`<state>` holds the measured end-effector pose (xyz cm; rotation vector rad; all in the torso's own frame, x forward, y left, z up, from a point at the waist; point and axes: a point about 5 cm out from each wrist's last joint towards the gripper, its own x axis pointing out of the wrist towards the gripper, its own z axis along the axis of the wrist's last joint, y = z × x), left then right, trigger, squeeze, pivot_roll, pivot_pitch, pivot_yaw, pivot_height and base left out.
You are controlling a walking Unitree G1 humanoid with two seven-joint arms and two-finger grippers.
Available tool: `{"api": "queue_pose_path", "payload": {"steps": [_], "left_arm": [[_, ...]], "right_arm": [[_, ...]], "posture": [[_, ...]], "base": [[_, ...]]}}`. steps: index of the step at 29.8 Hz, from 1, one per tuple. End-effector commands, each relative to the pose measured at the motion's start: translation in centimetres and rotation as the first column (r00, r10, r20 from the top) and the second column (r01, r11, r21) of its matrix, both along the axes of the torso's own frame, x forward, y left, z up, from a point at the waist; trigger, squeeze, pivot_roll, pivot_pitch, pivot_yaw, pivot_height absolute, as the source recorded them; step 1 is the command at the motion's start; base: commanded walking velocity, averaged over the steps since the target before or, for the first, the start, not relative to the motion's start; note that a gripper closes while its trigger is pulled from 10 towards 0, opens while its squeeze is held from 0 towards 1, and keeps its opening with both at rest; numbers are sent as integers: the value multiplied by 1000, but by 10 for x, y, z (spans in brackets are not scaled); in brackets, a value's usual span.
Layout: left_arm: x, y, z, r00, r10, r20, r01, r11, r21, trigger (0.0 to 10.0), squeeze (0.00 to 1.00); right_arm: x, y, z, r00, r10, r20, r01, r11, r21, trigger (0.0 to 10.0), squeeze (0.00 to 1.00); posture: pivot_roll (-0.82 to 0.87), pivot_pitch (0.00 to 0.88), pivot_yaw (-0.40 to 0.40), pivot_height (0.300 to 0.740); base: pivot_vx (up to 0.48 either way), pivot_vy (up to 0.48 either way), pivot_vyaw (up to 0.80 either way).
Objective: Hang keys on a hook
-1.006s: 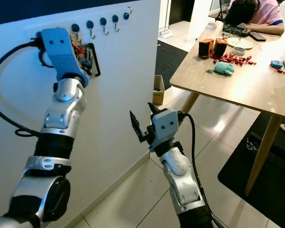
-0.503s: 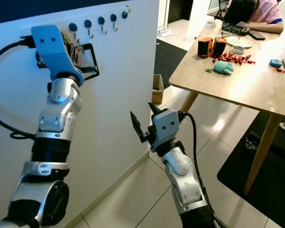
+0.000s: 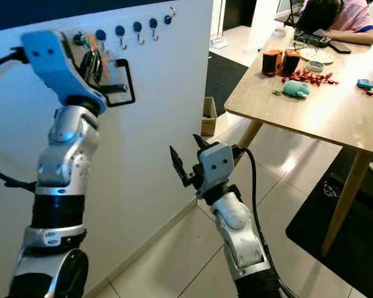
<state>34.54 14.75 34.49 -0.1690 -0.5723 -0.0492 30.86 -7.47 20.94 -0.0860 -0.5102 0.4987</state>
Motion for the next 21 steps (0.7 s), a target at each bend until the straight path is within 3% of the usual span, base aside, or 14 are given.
{"api": "queue_pose_path", "payload": {"steps": [1,2,4,8,15,21], "left_arm": [[-13,-12,9,992,-108,69,106,994,24,10000,0],[-13,-12,9,992,-108,69,106,994,24,10000,0],[-11,-20,3,994,-111,18,108,987,122,10000,0],[-3,-29,-13,992,-98,-74,112,967,231,10000,0],[1,-36,-14,982,-156,-110,172,973,156,10000,0],[2,-32,7,986,-164,-39,167,981,101,10000,0]], "right_arm": [[-2,0,-4,1000,-2,-19,2,1000,4,10000,0],[-2,0,-4,1000,-2,-19,2,1000,4,10000,0],[-2,0,-5,1000,0,-21,0,1000,4,10000,0],[-2,1,-5,1000,2,-22,-2,1000,4,10000,0],[-2,1,-4,1000,-1,-20,1,1000,5,10000,0],[-2,0,-5,1000,-6,-22,6,1000,4,10000,0]], "posture": [[125,184,-9,740],[125,184,-9,740],[125,185,-10,740],[128,187,-9,740],[119,189,-5,740],[117,190,-2,740]], "base": [[0,0,0],[0,0,0],[0,0,0],[0,0,0],[0,0,0],[0,0,0]]}}
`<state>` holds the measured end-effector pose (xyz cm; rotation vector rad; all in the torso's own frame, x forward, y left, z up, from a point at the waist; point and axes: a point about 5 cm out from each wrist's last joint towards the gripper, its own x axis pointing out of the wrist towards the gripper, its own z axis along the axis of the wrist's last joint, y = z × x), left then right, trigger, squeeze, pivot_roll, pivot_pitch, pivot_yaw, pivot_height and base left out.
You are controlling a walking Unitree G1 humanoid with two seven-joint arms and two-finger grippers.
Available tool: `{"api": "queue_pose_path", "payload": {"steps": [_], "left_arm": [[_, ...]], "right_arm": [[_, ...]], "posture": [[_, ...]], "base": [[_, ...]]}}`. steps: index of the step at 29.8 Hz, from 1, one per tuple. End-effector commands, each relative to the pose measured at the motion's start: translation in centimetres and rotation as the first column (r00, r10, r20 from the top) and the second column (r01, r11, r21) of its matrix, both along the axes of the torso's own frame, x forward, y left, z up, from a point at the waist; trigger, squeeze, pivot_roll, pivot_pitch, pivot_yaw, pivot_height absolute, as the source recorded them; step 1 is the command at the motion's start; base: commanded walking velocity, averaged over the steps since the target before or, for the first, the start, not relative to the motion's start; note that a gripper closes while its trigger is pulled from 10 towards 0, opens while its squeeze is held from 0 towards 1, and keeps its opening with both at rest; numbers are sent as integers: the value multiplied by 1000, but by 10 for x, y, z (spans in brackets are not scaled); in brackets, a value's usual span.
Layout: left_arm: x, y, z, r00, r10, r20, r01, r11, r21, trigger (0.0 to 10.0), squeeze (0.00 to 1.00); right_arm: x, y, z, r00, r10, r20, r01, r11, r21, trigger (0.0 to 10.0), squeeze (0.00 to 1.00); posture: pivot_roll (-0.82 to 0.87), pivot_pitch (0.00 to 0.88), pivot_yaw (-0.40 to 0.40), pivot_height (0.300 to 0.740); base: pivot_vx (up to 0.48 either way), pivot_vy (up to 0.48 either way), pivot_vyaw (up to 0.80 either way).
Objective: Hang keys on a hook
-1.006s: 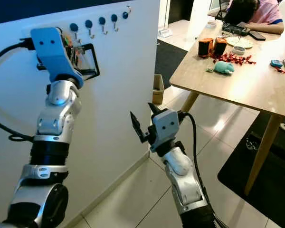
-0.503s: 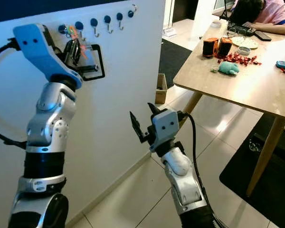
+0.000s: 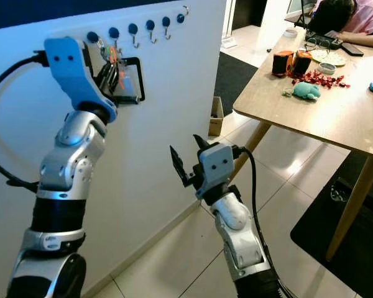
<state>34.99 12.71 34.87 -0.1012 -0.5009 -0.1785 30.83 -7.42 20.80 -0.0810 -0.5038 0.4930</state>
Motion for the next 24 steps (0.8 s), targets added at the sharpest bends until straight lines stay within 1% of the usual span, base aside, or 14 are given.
{"api": "queue_pose_path", "payload": {"steps": [1,6,7,9,12,16,20,21,23,24], "left_arm": [[-2,-11,6,998,-62,31,62,998,-2,10000,0],[2,-13,14,997,-72,38,71,997,16,10000,0],[4,-14,15,996,-81,23,80,997,20,10000,0],[12,-17,9,996,-78,-47,81,995,65,10000,0],[14,-18,7,994,-85,-69,90,994,59,10000,0],[20,-20,-11,982,-84,-168,96,993,64,10000,0],[21,-18,-21,974,-84,-209,95,995,43,10000,0],[21,-18,-21,974,-84,-209,95,995,43,10000,0],[24,-16,-30,962,-80,-261,90,996,27,10000,0],[24,-16,-30,962,-80,-261,90,996,27,10000,0]], "right_arm": [[-2,-1,-3,1000,-2,-15,2,1000,-1,10000,0],[-2,0,-4,1000,-2,-15,2,1000,0,10000,0],[-2,0,-4,1000,-1,-15,1,1000,0,10000,0],[-2,0,-3,1000,-1,-15,1,1000,1,10000,0],[-2,1,-3,1000,-1,-15,1,1000,1,10000,0],[-2,0,-4,1000,-9,-15,9,1000,2,10000,0],[-3,-2,-5,1000,-15,-18,15,1000,2,10000,0],[-3,-2,-5,1000,-15,-18,15,1000,2,10000,0],[-3,-2,-5,1000,-14,-18,14,1000,1,10000,0],[-3,-2,-5,1000,-14,-18,14,1000,1,10000,0]], "posture": [[117,190,-2,740],[120,190,-1,740],[122,191,-1,740],[122,191,0,740],[120,190,3,740],[115,190,7,740],[115,190,7,740],[115,190,7,740],[116,193,6,740],[116,193,6,740]], "base": [[0,0,0],[0,0,0],[0,0,0],[0,0,0],[0,0,0],[0,0,0],[0,0,0],[0,0,0],[0,0,0],[0,0,0]]}}
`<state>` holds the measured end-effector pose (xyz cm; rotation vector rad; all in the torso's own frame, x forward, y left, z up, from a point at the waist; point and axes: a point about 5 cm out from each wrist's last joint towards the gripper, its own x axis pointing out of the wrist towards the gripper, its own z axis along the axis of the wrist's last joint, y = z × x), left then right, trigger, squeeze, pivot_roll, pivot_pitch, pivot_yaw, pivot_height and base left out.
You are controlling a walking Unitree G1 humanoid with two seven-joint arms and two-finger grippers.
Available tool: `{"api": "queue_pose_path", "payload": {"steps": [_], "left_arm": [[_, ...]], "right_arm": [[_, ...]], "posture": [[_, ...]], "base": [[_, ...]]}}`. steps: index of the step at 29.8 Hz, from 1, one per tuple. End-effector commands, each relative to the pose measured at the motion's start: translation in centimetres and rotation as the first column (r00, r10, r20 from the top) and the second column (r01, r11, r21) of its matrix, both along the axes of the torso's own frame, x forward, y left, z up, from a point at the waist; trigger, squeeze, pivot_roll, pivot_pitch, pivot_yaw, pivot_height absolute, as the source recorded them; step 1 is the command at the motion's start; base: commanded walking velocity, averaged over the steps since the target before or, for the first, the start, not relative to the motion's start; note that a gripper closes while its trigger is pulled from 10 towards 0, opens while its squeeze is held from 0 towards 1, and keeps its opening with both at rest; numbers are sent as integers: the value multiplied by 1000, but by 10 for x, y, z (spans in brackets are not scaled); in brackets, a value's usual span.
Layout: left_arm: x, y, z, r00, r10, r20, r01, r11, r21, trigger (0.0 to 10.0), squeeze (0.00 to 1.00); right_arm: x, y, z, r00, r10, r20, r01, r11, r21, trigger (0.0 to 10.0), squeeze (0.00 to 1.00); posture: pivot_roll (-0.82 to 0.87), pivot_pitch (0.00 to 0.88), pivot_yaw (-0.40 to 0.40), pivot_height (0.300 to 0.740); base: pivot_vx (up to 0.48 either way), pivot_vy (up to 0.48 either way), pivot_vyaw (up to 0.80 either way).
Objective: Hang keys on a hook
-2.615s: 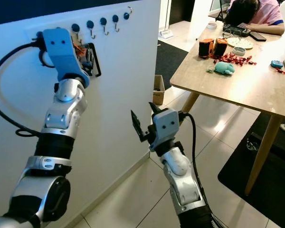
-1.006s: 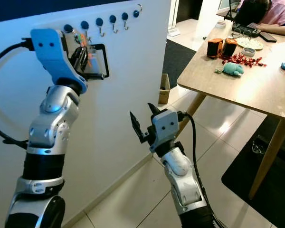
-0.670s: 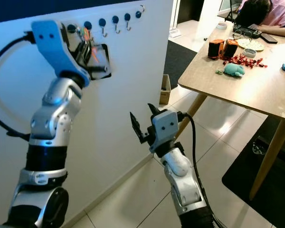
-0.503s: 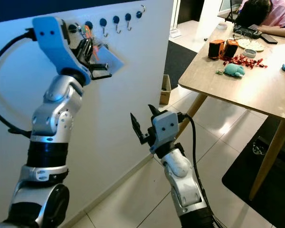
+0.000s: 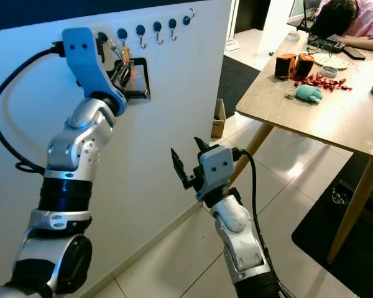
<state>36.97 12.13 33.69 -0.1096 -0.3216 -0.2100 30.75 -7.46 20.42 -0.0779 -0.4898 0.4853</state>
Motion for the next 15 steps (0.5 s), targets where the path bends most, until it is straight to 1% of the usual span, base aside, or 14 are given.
{"api": "queue_pose_path", "payload": {"steps": [1,4,9,10,15], "left_arm": [[4,-10,-19,995,-47,-87,49,999,18,10000,0],[10,-6,-26,988,-8,-156,11,1000,18,10000,0],[12,-4,-27,987,9,-163,-5,1000,24,10000,0],[12,-3,-26,987,24,-158,-17,999,43,10000,0],[12,-1,-25,988,41,-146,-32,998,60,10000,0]], "right_arm": [[-2,-2,-1,1000,-6,-4,6,1000,-1,10000,0],[-1,0,-1,1000,1,-3,-1,1000,-1,10000,0],[-1,1,0,1000,3,-3,-3,1000,-1,10000,0],[-1,1,0,1000,4,-3,-4,1000,-1,10000,0],[-1,1,-1,1000,3,-4,-3,1000,-2,10000,0]], "posture": [[116,193,6,740],[122,192,2,740],[122,192,2,740],[119,191,2,740],[116,189,3,740]], "base": [[0,0,0],[0,0,0],[0,0,0],[0,0,0],[0,0,0]]}}
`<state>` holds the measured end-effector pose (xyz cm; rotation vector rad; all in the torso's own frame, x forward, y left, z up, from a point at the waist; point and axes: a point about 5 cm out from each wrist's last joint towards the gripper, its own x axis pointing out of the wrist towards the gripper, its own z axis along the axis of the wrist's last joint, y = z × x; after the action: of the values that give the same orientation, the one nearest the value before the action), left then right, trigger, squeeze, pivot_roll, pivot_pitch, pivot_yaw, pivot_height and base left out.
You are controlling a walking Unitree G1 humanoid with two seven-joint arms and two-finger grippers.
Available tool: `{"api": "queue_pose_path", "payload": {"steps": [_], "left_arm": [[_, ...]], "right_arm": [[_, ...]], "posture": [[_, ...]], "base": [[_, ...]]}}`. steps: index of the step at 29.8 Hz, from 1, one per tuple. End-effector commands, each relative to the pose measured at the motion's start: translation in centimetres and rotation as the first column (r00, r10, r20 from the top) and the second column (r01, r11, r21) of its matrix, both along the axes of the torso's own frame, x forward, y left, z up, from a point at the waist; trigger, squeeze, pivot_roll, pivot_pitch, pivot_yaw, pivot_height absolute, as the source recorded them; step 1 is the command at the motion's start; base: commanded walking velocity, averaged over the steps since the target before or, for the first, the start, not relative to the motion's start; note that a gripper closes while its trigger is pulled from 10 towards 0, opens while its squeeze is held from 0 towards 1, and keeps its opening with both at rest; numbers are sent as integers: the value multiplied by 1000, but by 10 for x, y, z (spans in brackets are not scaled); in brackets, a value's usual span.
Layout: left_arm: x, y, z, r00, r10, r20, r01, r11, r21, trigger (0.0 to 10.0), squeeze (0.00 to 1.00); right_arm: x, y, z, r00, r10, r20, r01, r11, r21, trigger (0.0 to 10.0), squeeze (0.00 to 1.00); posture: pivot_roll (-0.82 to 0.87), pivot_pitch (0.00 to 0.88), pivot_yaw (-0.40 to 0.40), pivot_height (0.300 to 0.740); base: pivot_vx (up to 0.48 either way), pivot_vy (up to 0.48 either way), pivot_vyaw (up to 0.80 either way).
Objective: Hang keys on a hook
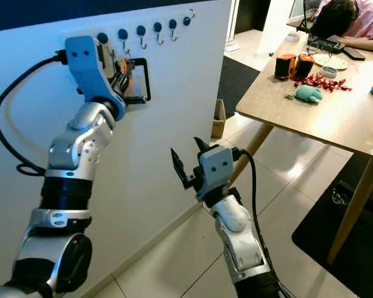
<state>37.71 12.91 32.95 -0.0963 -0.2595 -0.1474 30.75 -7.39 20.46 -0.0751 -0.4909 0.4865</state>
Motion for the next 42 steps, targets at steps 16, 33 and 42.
{"api": "queue_pose_path", "payload": {"steps": [16,33,42], "left_arm": [[-21,-6,41,966,-121,228,127,992,-13,10000,0],[-17,-15,8,982,-162,96,161,987,25,10000,0],[-8,-14,-20,987,-142,-73,147,986,73,10000,0]], "right_arm": [[-1,0,-1,1000,1,1,-1,1000,-6,10000,0],[-2,0,-1,1000,2,-1,-2,1000,-9,10000,0],[-1,1,-1,1000,5,-4,-5,1000,-8,10000,0]], "posture": [[117,176,4,740],[113,188,3,740],[121,193,0,740]], "base": [[0,0,0],[0,0,0],[0,0,0]]}}
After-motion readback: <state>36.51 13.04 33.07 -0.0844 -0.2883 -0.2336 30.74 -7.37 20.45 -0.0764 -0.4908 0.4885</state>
